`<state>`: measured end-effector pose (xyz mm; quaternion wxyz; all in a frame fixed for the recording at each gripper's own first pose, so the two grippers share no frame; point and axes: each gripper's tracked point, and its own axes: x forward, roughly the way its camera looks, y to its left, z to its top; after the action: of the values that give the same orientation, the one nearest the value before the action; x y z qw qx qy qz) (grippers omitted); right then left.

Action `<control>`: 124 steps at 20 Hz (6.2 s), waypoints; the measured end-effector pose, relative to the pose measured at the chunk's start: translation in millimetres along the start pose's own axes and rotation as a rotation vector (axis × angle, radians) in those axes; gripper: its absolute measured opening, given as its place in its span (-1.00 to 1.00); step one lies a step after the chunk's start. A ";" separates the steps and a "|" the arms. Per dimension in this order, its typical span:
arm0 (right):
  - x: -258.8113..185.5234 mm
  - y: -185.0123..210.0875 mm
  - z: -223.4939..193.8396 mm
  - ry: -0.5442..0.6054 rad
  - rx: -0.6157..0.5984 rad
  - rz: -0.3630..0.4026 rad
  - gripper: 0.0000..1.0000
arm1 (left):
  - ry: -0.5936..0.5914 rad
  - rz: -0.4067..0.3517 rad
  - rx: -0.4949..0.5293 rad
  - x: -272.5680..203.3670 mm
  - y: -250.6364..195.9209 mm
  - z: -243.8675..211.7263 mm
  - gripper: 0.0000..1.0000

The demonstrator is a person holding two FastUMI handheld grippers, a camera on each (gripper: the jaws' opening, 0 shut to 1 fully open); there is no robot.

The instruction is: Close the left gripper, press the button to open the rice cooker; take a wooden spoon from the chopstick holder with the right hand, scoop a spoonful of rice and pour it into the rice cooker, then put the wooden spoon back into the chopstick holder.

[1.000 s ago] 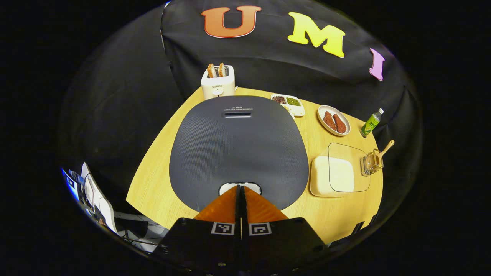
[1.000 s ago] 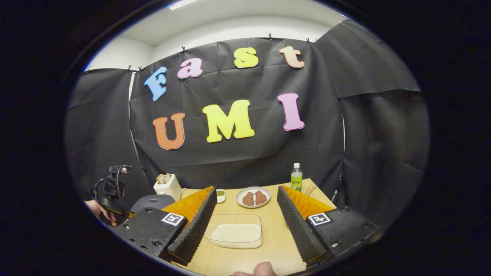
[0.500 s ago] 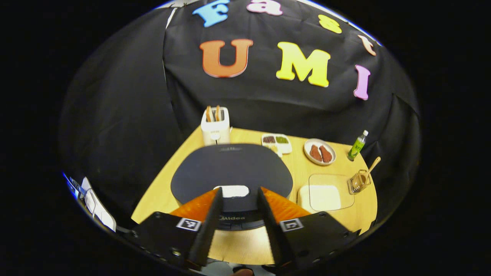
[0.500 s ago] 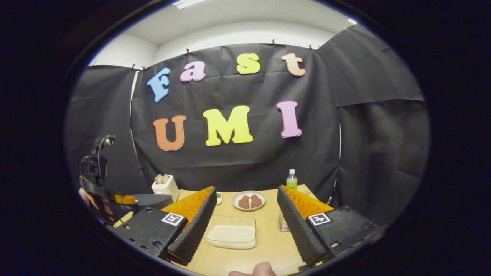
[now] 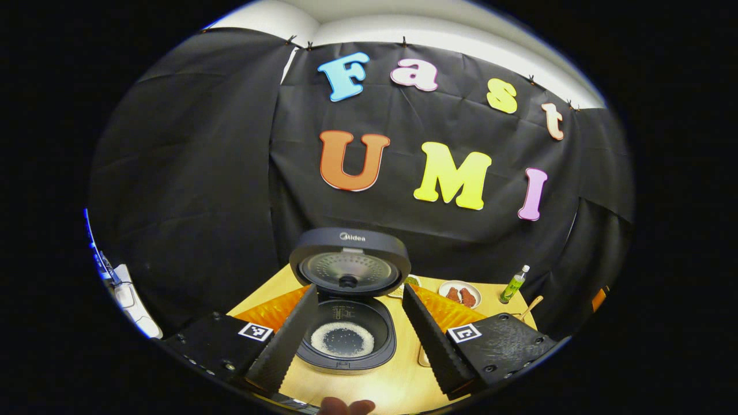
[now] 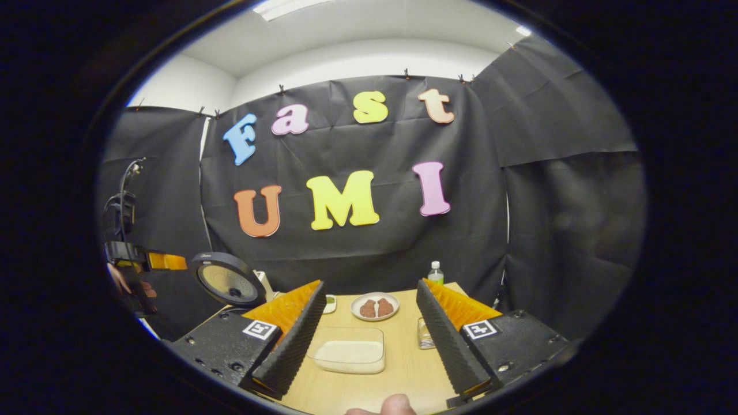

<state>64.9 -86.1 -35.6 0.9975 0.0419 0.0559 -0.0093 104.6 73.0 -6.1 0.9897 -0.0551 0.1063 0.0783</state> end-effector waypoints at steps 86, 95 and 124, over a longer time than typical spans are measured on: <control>245.7 -127.7 -99.2 0.311 0.123 -0.012 -0.83 | -0.175 0.090 0.041 -62.5 -35.5 -12.4 1.00; 207.6 -3.3 -106.7 0.342 0.099 0.037 -0.83 | -0.151 0.015 0.016 -68.5 -3.1 -15.2 0.89; 224.6 127.4 -290.6 0.571 -0.179 0.034 -0.83 | -0.065 0.085 -0.002 -52.8 102.3 -40.0 0.90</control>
<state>258.8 62.4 -338.1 0.9412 -0.0443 0.3339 0.0243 28.5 160.9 -42.8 0.9884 -0.0490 0.0763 0.1221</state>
